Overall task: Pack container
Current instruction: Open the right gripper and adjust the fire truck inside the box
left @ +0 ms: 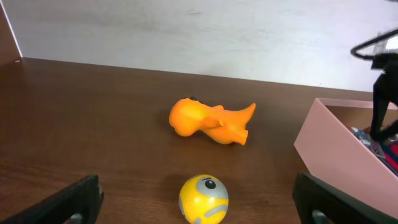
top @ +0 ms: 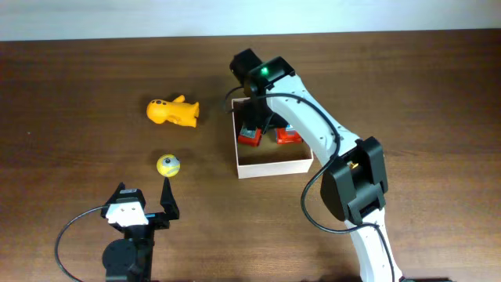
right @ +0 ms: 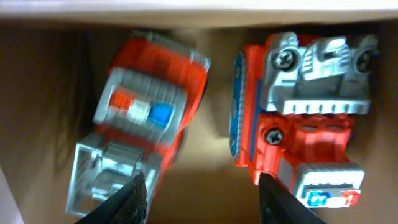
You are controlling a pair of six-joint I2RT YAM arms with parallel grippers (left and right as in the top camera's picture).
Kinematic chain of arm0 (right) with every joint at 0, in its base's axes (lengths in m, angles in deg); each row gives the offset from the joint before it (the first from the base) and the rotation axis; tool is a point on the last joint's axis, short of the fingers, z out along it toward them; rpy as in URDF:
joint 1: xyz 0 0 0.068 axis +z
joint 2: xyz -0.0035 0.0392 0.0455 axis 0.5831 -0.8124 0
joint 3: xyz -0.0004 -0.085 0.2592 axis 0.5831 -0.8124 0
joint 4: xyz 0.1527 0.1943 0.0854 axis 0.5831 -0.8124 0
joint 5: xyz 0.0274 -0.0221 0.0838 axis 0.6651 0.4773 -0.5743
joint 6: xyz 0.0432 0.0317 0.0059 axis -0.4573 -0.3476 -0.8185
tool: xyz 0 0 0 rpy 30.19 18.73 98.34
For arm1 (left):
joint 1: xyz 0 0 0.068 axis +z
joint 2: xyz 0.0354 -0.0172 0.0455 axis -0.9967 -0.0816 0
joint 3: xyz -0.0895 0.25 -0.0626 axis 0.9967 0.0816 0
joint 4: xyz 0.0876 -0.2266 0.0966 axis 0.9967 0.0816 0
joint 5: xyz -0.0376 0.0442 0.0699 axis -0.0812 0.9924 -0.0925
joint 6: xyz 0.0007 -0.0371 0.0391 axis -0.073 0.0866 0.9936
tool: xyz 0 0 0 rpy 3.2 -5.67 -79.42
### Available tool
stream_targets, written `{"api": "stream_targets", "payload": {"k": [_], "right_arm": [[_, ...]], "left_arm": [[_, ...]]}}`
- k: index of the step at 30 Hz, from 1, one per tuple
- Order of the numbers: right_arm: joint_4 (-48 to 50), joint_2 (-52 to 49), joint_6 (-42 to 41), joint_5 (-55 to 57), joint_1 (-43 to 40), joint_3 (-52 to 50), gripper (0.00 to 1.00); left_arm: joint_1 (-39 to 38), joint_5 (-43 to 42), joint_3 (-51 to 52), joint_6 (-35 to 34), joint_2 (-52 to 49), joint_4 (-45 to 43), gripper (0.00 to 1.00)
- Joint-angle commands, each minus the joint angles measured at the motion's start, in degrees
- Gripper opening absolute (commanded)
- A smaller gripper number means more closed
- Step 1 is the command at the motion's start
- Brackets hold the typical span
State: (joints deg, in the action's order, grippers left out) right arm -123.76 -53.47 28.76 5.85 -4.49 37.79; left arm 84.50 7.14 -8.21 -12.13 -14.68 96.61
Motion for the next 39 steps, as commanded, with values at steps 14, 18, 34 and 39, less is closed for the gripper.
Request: {"api": "stream_targets", "payload": {"k": [14,18,34,39], "right_arm": [[4.15,0.85,-0.44,1.20,0.26,-2.51,0.50],[3.80,0.87,0.92,0.15,0.26,-0.79,0.50],[1.07,0.87,3.19,0.48,0.09,6.62,0.50],[-0.17,0.85,2.49,2.45,-0.57,6.60,0.51]], "left_arm": [[0.24,-0.61,0.33,-0.13,0.15,-0.11,0.99],[0.24,-0.61,0.33,-0.11,0.15,-0.13,0.99],[0.24,-0.61,0.33,-0.11,0.15,-0.13,0.99],[0.24,-0.61,0.33,-0.11,0.15,-0.13,0.99]]}}
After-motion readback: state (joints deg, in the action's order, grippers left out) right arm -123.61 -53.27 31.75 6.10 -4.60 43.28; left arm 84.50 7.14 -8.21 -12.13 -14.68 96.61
